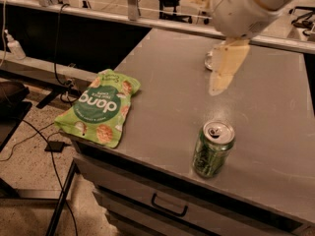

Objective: Move green rice chip bag near green can

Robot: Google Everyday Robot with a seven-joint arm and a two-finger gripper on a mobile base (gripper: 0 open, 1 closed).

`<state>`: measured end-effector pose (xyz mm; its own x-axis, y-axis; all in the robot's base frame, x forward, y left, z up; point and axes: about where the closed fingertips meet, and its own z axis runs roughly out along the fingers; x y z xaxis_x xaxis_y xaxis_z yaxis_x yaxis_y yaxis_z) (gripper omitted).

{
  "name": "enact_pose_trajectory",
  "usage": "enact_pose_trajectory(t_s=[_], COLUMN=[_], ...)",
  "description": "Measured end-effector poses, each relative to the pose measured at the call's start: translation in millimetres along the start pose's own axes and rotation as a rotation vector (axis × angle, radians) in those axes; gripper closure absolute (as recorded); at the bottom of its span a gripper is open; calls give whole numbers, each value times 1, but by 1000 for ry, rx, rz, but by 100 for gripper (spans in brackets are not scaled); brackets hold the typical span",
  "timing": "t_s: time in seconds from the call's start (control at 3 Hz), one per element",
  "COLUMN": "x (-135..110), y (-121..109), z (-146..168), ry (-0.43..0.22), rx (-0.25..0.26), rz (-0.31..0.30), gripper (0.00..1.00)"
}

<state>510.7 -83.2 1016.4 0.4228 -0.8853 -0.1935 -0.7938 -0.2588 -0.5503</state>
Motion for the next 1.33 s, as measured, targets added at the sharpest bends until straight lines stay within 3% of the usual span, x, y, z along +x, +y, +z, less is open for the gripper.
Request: enact_pose_trajectory(t_s=[0.33, 0.67, 1.0, 1.33], x=[-11, -21, -50, -135], y=[-9, -16, -31, -51], z=[5, 5, 15, 27], ry=[-13, -26, -96, -158], rx=[40, 37, 23, 49], rz=[-126, -173, -286, -500], gripper=[0, 0, 0, 0])
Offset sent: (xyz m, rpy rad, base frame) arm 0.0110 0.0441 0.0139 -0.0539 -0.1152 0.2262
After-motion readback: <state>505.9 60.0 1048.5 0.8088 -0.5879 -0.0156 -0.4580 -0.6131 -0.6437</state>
